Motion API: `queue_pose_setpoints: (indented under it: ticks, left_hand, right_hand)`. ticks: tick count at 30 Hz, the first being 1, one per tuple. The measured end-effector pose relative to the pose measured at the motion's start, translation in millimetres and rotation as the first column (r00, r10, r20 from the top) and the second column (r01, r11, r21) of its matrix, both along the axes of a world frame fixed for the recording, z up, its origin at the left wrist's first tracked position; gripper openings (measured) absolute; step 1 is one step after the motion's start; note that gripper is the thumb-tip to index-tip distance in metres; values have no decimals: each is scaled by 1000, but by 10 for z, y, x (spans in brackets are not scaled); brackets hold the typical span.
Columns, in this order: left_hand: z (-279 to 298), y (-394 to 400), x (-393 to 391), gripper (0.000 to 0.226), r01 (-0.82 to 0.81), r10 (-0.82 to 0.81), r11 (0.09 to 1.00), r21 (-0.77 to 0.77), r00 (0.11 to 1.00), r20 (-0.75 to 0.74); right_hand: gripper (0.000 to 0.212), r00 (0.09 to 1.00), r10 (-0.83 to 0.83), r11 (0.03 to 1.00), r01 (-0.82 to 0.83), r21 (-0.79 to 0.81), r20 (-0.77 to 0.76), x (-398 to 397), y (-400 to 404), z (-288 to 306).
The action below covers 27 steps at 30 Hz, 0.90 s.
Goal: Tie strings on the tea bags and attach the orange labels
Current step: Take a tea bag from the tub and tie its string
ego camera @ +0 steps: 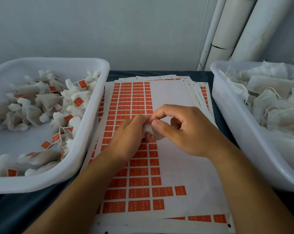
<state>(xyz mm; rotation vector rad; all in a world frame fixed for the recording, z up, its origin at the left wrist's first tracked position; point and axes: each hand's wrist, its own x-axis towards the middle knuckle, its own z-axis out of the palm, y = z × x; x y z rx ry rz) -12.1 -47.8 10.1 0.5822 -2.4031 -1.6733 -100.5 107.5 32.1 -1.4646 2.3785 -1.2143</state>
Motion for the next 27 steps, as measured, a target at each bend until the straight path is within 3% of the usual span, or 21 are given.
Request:
queue_pose_setpoints:
  ticks: [17, 24, 27]
  left_hand:
    - [-42, -9, -29, 52, -165, 163, 981, 99, 986, 32]
    - [-42, -25, -32, 67, -140, 130, 968, 207, 990, 63]
    - [-45, -24, -38, 64, -137, 128, 981, 139, 989, 68]
  right_hand:
    - [33, 987, -13, 994, 30, 101, -163, 17, -42, -63]
    - [31, 995, -49, 996, 56, 74, -87, -52, -15, -90]
    - [29, 994, -76, 995, 80, 58, -73, -52, -32, -93]
